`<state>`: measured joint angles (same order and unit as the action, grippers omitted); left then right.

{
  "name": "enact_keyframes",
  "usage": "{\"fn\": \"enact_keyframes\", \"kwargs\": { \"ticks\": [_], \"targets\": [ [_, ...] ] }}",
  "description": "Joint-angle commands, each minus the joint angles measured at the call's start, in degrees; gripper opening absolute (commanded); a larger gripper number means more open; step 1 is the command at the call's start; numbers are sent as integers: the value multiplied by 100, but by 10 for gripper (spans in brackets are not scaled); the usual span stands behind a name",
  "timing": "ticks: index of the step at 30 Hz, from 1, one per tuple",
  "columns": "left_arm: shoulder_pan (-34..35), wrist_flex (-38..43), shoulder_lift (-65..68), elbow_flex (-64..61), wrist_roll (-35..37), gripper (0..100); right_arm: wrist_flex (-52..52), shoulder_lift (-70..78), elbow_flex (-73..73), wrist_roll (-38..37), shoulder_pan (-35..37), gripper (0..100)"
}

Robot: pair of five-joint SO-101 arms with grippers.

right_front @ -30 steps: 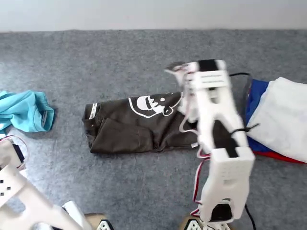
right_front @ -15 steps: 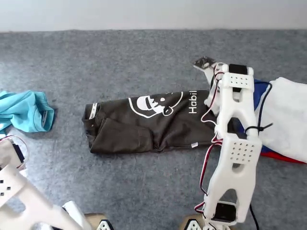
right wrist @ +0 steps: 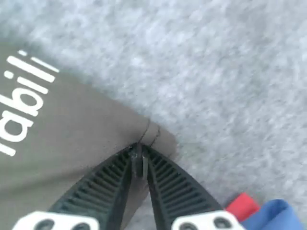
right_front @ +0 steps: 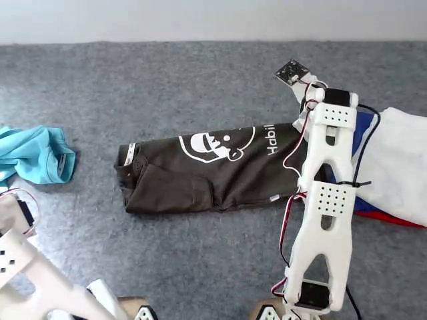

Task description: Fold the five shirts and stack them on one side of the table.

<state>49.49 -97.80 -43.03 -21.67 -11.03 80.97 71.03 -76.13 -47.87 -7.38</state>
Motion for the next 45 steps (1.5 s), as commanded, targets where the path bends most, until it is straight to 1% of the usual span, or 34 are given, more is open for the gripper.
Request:
{"fn": "enact_keyframes", "kwargs": {
  "ticks": [1, 3, 6, 8, 9, 11, 12, 15, 21, 24, 27, 30, 32, 33, 36, 40, 43, 45],
  "targets": [
    [0, 70, -35, 22, -18, 72, 180, -40, -914, -35, 4, 9],
    [0, 62, -35, 22, -18, 72, 681, -48, -1327, -26, 84, 9],
    [0, 44, -35, 22, -18, 72, 1736, -40, -1943, -18, 198, 12],
    [0, 44, -35, 22, -18, 72, 2246, -75, -2048, 0, 268, 12],
    [0, 35, -35, 22, -18, 72, 2229, -145, -2022, 176, 242, 12],
    [0, 35, -35, 13, -18, 72, 2229, -391, -1890, 826, 75, 13],
    [0, 35, -35, -22, -18, 72, 2220, -532, -1749, 949, 13, 13],
    [0, 53, -53, -242, -18, 72, 2229, -1077, -826, 958, -31, 34],
    [0, 70, -79, -505, -18, 72, 2211, -2791, 2022, 976, 13, 36],
    [0, 70, -79, -505, -18, 72, 2202, -3556, 3209, 1090, 119, 36],
    [0, 70, -53, -505, -18, 72, 2202, -4004, 4149, 1204, 171, 35],
    [0, 70, -53, -505, -18, 72, 2193, -4154, 4888, 1178, 136, 35],
    [0, 70, -44, -505, -18, 72, 2185, -4110, 5213, 1116, -13, 35],
    [0, 70, -44, -505, -18, 72, 2176, -4057, 5327, 967, -119, 35],
    [0, 70, -62, -505, -18, 72, 2053, -3802, 5363, 475, -505, 35],
    [0, 70, -62, -505, -18, 72, 1824, -3424, 5363, 141, -901, 35],
    [0, 70, -62, -505, -18, 72, 1947, -3398, 5284, 79, -919, 35],
    [0, 70, -53, -505, -18, 72, 2149, -3530, 5090, 167, -743, 35]
  ]
}}
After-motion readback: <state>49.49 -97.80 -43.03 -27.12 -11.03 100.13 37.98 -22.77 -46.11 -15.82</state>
